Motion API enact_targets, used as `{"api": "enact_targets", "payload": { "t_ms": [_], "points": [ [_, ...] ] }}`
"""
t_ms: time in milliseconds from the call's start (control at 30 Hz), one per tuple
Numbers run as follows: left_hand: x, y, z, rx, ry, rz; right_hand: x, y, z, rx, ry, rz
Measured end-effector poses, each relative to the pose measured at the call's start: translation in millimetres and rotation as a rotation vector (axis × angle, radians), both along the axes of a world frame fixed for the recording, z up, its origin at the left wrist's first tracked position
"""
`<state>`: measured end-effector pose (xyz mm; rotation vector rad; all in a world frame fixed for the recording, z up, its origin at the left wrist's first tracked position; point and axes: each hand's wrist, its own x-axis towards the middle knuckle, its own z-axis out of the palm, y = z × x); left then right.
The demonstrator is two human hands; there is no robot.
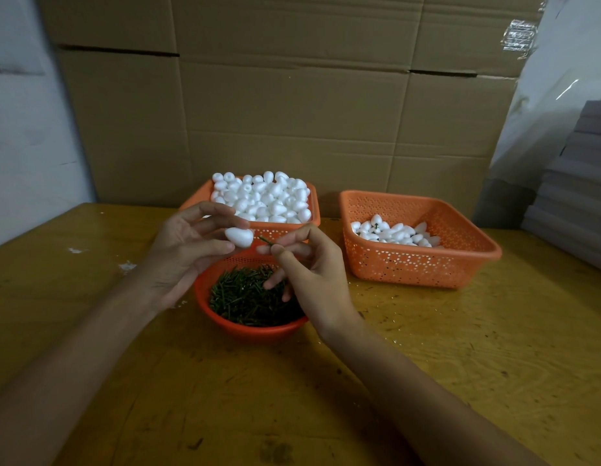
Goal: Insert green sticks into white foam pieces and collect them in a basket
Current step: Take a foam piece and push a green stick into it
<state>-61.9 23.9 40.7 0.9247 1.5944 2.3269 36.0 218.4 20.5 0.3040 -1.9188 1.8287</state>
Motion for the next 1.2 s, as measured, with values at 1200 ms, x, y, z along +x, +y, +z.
{"api": "enact_targets", "payload": {
  "t_ms": [1200],
  "points": [
    [4.6,-0.2,1.9,-0.097,0.138,0.002,-0.1,-1.0,-0.8,-0.015,0.001,-0.008]
  ]
}}
